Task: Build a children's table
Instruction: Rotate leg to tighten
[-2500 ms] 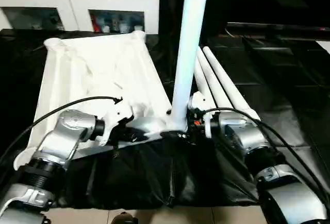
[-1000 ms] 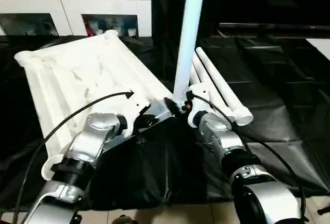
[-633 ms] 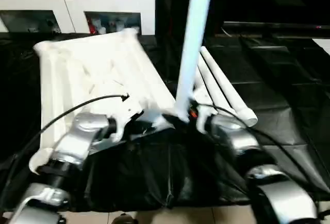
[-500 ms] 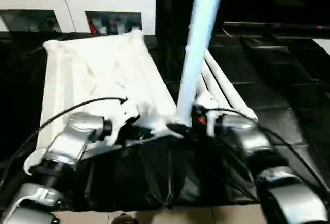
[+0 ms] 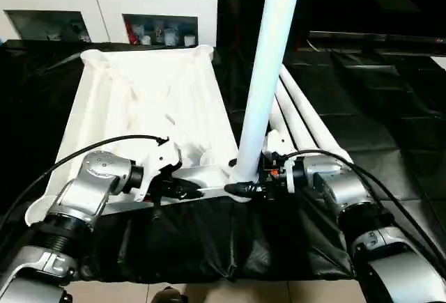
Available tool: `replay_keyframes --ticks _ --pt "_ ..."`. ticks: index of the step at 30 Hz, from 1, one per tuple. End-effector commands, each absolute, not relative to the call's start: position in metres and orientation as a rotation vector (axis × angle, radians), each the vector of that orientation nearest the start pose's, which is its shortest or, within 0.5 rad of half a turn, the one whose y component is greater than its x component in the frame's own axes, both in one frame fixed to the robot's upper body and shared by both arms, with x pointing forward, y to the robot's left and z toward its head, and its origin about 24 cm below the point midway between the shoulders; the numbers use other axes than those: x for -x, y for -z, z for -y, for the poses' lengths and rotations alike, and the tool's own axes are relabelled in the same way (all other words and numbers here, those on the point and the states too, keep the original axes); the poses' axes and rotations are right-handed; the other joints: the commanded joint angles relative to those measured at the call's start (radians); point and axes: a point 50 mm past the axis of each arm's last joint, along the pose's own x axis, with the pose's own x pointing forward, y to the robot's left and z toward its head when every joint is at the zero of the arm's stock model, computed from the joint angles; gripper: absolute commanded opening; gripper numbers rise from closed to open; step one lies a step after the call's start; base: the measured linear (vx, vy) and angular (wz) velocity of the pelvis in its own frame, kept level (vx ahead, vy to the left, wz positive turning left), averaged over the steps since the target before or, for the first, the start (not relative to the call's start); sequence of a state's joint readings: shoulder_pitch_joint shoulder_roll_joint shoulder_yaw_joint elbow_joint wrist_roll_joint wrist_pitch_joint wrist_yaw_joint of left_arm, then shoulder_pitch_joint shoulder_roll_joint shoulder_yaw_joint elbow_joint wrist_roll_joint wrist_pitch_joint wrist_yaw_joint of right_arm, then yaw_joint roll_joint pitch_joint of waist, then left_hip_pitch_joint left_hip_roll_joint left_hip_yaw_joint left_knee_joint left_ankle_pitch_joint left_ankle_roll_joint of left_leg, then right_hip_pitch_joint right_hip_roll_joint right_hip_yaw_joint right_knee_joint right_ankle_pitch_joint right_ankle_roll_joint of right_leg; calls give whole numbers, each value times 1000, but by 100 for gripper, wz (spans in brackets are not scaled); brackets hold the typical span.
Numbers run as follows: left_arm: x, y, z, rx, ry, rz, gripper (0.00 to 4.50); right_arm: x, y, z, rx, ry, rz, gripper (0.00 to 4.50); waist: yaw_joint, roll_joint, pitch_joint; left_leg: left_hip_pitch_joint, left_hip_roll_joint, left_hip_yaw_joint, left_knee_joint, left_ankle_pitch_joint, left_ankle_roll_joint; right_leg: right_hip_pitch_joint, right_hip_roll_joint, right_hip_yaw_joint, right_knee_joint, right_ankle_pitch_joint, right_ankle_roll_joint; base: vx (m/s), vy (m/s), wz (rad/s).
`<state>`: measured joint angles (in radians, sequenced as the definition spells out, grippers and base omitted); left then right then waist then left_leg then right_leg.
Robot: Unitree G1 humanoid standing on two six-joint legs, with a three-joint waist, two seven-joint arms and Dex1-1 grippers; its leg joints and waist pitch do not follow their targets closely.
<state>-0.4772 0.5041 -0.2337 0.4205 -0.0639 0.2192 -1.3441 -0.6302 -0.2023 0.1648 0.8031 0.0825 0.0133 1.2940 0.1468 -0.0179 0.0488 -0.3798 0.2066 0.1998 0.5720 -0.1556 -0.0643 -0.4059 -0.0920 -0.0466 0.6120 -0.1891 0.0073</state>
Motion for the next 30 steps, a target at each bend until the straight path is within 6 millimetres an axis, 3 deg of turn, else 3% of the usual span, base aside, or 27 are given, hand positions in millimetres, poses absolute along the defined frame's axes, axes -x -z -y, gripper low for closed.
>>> replay_keyframes --ticks 1,5,8,9,10,12,13,15,17,19,22,25,26,30 --pt "-299 -65 -162 -304 1388 -471 0 -309 -34 95 66 -1469 -369 289 -4 4 -65 27 30 -10 -67 -261 6 37 -47 31 -57 -145 -243 0 0 0" --pt "-306 -61 -161 -319 1283 -469 0 -313 -26 91 27 -1314 -374 277 -7 4 -61 26 29 -11 -71 -277 -8 35 -47 33 -60 -171 -235 0 0 0" --pt "-310 -60 -159 -311 1223 -459 0 -318 -23 88 32 -1205 -360 275 -14 3 -55 31 28 -16 -77 -350 -36 31 -55 35 -75 -311 -200 0 0 0" --pt "-316 -60 -154 -295 1138 -447 0 -325 -17 83 23 -1040 -366 274 -19 5 -53 34 28 -18 -79 -379 -51 28 -57 37 -80 -365 -186 0 0 0" --pt "-318 -60 -152 -289 1110 -444 0 -327 -15 81 18 -984 -370 274 -24 3 -52 36 25 -24 -82 -401 -62 29 -58 35 -86 -417 -171 0 0 0" --pt "-325 -61 -147 -276 992 -432 0 -332 -11 74 -33 -843 -386 274 -33 2 -53 38 25 -25 -83 -408 -68 26 -58 36 -90 -433 -160 0 0 0" --pt "-326 -61 -146 -272 978 -430 0 -332 -11 72 -40 -829 -387 273 -40 8 -52 39 24 -25 -83 -416 -69 23 -56 36 -92 -434 -160 0 0 0" --pt "-332 -65 -137 -227 846 -406 0 -336 -9 56 -108 -675 -411 273 -44 9 -53 38 24 -26 -82 -421 -71 23 -55 35 -91 -426 -161 0 0 0" --pt "-331 -66 -131 -224 819 -392 0 -336 -10 44 -125 -655 -403 273 -50 8 -54 38 22 -28 -83 -429 -71 23 -52 32 -93 -432 -157 0 0 0" --pt "-327 -65 -125 -225 827 -381 0 -334 -14 33 -109 -678 -372 273 -52 6 -57 30 22 -24 -82 -398 -49 26 -50 34 -90 -368 -156 0 0 0" --pt "-321 -63 -120 -217 893 -370 0 -338 -19 36 -120 -657 -323 343 -52 4 -61 24 21 -19 -79 -334 -31 32 -46 35 -79 -255 -176 0 0 0" --pt "-319 -63 -120 -221 922 -368 0 -340 -22 39 -130 -665 -294 349 -53 7 -64 22 19 -17 -75 -291 -13 37 -43 34 -72 -191 -190 0 0 0" --pt "-318 -64 -120 -226 935 -368 0 -341 -24 40 -120 -669 -281 378 -53 7 -64 22 19 -16 -75 -285 -10 37 -43 34 -71 -180 -194 0 0 0" --pt "-313 -64 -126 -248 996 -380 0 -343 -25 50 -53 -709 -254 402 -54 8 -63 22 20 -15 -74 -276 -3 39 -42 33 -69 -155 -211 0 0 0"
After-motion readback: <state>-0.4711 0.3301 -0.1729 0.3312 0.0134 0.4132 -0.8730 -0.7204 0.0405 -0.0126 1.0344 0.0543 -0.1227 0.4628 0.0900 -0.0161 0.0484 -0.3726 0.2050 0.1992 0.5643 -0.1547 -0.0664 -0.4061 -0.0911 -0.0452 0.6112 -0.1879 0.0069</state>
